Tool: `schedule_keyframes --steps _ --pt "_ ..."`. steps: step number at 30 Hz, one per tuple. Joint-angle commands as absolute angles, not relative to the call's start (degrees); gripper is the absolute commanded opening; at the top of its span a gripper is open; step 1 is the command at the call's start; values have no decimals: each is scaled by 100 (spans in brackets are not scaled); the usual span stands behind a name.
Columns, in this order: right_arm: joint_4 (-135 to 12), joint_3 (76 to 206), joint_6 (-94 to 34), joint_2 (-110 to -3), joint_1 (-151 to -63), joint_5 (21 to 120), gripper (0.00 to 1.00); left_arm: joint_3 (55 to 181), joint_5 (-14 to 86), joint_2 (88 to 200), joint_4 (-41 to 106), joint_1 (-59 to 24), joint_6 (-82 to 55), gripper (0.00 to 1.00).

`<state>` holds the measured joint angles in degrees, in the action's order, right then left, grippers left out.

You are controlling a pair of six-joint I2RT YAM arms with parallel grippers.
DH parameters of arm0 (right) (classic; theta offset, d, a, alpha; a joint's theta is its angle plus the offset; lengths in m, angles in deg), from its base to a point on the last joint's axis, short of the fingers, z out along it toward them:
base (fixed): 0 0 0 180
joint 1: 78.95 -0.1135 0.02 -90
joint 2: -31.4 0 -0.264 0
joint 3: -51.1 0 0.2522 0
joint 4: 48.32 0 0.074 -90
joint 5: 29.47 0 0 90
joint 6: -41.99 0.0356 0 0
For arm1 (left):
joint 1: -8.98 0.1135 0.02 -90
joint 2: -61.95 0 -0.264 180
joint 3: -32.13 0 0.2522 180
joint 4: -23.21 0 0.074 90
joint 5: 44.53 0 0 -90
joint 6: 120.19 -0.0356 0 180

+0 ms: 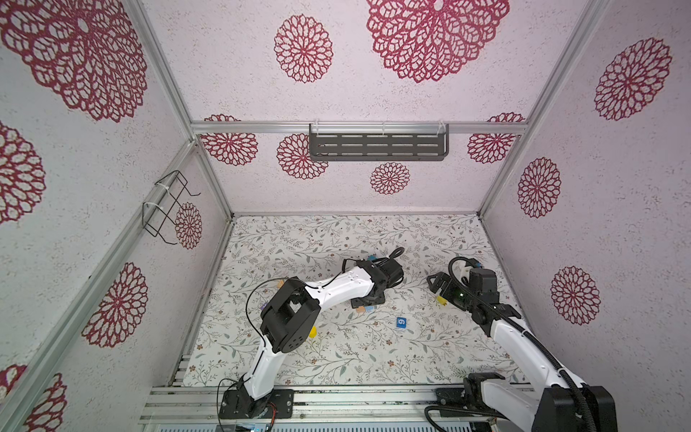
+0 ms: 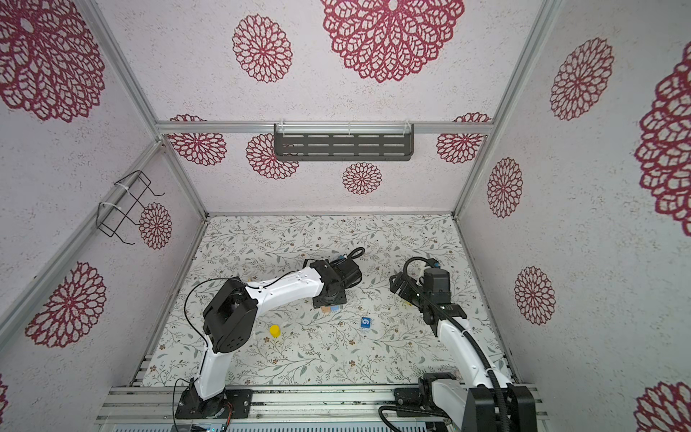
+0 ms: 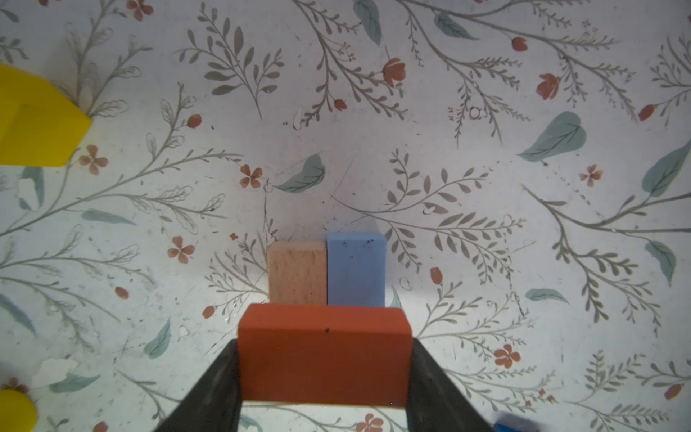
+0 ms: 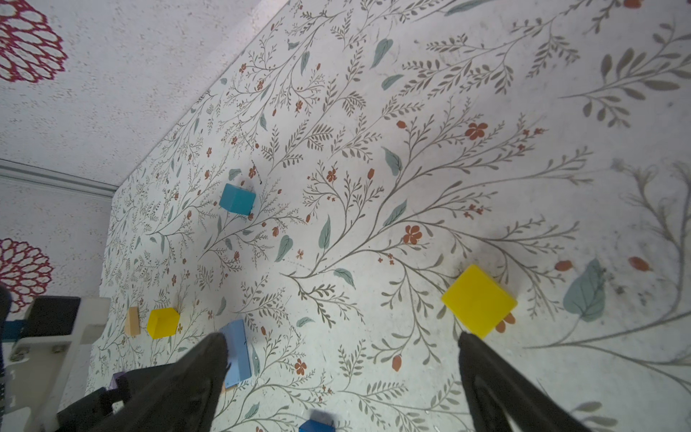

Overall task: Build the wood block tower
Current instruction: 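Carry the orange-red block with the left gripper over the wood and blue blocks, then lower the orange-red block across the wood and blue blocks, open left gripper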

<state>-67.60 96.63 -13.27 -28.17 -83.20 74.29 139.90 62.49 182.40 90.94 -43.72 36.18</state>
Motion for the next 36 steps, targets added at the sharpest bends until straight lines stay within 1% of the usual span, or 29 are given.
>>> schedule_keyframes --steps 1,19,36 --pt "-6568 9668 -1233 -2736 -8291 7486 99 13888 6282 18201 8873 -4315 3863 56" --pt "-6419 9615 -1244 -2850 -8291 7657 99 13860 6201 18313 8722 -4049 3635 55" --pt "-6305 9597 -1214 -3028 -8290 7802 99 13856 6137 18503 8616 -4145 3592 54"
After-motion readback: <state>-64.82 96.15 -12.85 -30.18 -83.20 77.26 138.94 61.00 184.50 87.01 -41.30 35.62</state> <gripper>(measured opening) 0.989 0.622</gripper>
